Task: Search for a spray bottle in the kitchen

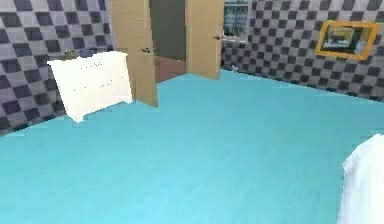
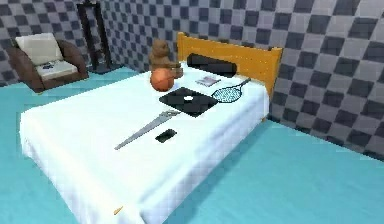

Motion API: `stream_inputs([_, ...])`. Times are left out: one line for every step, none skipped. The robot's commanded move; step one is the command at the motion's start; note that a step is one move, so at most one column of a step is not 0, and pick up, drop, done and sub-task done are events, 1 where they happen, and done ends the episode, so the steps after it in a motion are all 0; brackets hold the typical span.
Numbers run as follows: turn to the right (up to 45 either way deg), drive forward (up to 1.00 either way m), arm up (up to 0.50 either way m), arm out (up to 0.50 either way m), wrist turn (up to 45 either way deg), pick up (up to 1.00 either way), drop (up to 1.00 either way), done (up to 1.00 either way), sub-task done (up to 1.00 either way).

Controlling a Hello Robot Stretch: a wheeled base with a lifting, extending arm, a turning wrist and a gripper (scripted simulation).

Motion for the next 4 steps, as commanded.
stream_inputs([0.0, 1.00, 0.00, 0.00, 0.0, 0.00, 0.00, 0.00, 0.00])
stream_inputs([0.0, 1.00, 0.00, 0.00, 0.0, 0.00, 0.00, 0.00, 0.00])
stream_inputs([0.0, 0.80, 0.00, 0.00, 0.0, 0.00, 0.00, 0.00, 0.00])
stream_inputs([-6.0, 0.00, 0.00, 0.00, 0.0, 0.00, 0.00, 0.00, 0.00])
